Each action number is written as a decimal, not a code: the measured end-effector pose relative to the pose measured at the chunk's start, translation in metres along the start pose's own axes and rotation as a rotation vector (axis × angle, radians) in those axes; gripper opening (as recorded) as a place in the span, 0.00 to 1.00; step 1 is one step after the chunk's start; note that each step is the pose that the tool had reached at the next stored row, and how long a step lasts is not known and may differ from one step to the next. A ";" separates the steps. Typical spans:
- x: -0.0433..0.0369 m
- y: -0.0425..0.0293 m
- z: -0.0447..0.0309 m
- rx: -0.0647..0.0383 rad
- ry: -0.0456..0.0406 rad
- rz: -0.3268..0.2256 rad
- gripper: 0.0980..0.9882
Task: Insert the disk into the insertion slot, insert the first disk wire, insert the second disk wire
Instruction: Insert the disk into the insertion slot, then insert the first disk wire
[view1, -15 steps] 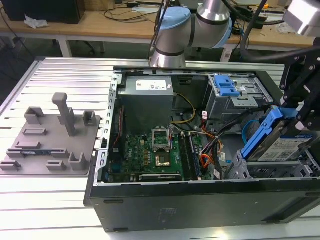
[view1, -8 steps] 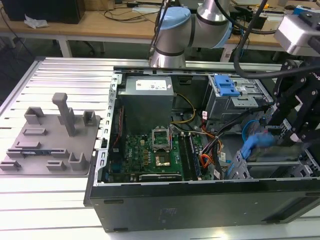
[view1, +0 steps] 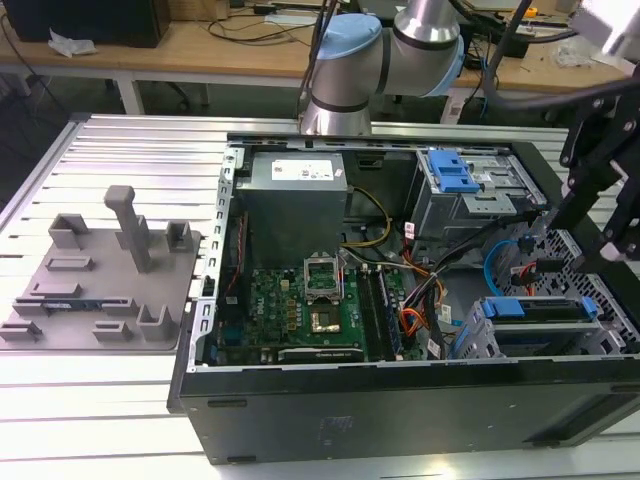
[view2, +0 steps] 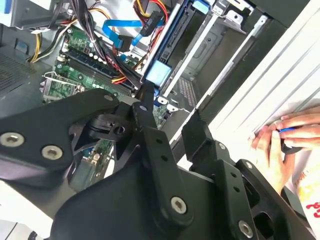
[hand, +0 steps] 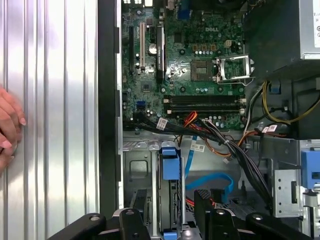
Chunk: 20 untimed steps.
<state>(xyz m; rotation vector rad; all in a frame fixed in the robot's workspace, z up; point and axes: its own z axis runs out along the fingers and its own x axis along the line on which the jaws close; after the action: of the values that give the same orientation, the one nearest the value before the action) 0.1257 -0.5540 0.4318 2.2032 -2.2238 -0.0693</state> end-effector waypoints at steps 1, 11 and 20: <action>-0.0001 0.0001 -0.0034 0.000 0.0000 0.000 0.45; -0.0010 0.0002 -0.0049 0.000 0.0000 0.000 0.45; -0.0013 0.0099 -0.0046 0.009 0.0004 0.000 0.45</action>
<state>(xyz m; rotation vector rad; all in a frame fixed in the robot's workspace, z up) 0.1159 -0.5528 0.4368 2.2076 -2.2278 -0.0594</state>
